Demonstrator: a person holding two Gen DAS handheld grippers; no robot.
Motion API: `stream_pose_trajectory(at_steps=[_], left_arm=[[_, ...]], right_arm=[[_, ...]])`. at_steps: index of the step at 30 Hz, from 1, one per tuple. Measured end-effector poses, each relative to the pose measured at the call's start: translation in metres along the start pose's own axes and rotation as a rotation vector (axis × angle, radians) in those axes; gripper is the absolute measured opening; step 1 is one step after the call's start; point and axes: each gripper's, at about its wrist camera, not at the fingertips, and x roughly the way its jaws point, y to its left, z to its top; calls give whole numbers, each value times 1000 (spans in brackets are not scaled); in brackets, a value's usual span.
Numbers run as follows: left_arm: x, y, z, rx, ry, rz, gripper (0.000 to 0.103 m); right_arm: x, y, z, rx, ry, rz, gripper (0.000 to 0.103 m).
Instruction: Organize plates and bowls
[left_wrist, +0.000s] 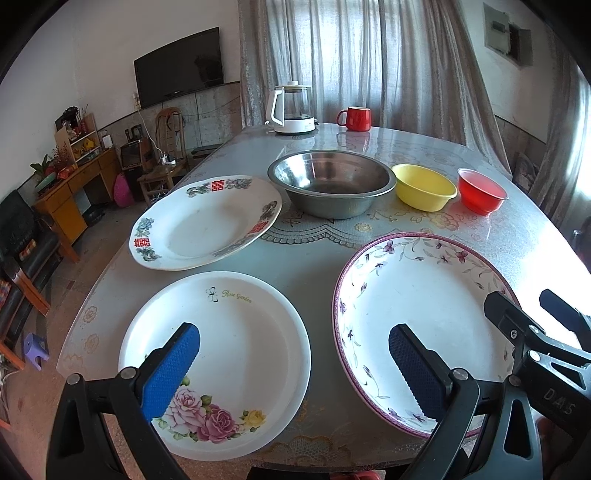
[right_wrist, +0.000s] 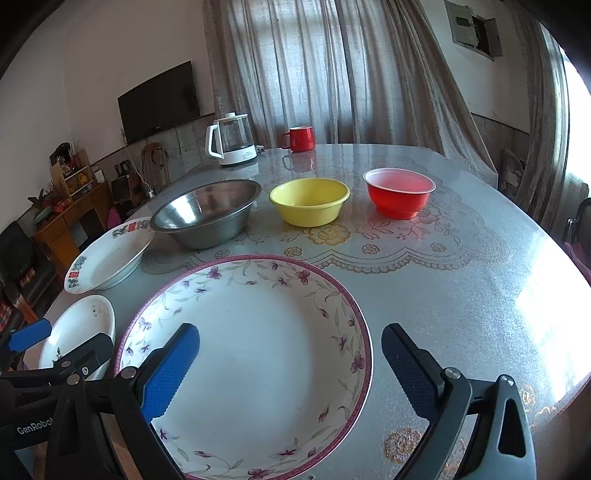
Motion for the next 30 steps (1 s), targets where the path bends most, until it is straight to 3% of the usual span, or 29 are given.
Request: stream_pose_trajectory(at_steps=[6,12,15,19,25,30], left_arm=[[4,0,3,3,11,-37,103],[16,7,11,-52,71,-209,103],[18,7,16,-53,75,-261,103],[21,2,25,-1,85,-304,103],[30,-4,35,74,94,-282,103],[46,-1,47,93,117,-273,97]], right_arm=[[1,-5,2,9,2,6,101],[-2,-16,4,11,10,79,100],[-2,-25,3,22,43,133,98],[-2,-42,-2,58,90,160,87],[6,-62,-16,112,159,163,53],[8,-68,-22,121,187,174,41]])
